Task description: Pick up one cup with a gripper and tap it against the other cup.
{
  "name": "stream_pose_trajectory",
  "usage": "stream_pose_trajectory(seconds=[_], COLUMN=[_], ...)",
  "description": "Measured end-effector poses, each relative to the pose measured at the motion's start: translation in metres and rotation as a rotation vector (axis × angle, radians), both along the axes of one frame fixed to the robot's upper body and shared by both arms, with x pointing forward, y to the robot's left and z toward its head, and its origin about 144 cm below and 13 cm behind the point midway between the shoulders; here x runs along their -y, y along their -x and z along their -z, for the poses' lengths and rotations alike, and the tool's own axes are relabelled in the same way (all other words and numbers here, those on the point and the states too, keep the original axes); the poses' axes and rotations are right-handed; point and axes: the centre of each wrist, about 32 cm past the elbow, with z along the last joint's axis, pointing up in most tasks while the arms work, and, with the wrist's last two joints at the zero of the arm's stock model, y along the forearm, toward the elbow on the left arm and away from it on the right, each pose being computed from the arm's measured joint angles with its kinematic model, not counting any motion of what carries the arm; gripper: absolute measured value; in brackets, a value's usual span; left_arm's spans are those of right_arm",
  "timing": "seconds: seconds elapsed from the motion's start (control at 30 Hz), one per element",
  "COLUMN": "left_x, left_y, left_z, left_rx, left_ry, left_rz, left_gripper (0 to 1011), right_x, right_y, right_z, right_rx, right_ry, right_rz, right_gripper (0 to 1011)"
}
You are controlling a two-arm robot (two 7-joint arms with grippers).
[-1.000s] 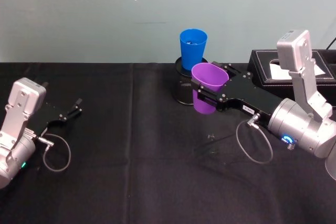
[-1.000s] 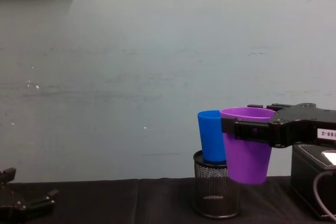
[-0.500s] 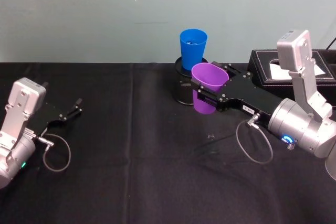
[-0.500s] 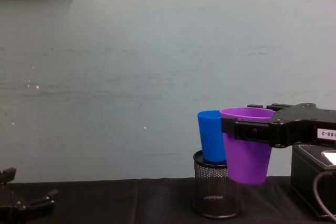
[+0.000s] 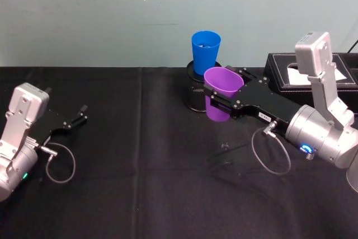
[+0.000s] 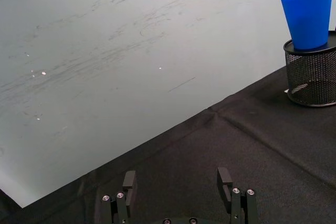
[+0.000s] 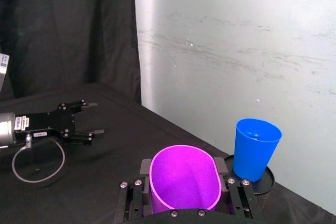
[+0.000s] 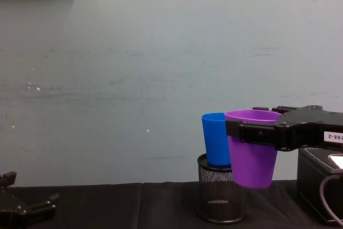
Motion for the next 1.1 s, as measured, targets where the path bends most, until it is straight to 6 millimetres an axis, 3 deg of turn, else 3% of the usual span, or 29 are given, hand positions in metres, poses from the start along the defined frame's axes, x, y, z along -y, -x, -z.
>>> stream_pose_trajectory(seconds=[0.2,0.47,0.73,1.1], left_x=[0.0,0.0,0.0,0.0], left_y=[0.0,0.0,0.0,0.0], left_z=[0.0,0.0,0.0,0.0], left_rx=[0.0,0.0,0.0,0.0], left_ry=[0.0,0.0,0.0,0.0], left_rz=[0.0,0.0,0.0,0.0], left_gripper=[1000,1000,1000,1000], right_x=[0.0,-0.002,-0.002,-0.008], right_y=[-0.001,-0.009,-0.025,-0.05], right_z=[0.001,0.023,0.036,0.038], right_rx=[-0.003,-0.045,-0.051,-0.037], right_ry=[-0.001,-0.009,-0.021,-0.026], right_rz=[0.001,0.025,0.05,0.049], right_gripper=[716,716,716,716])
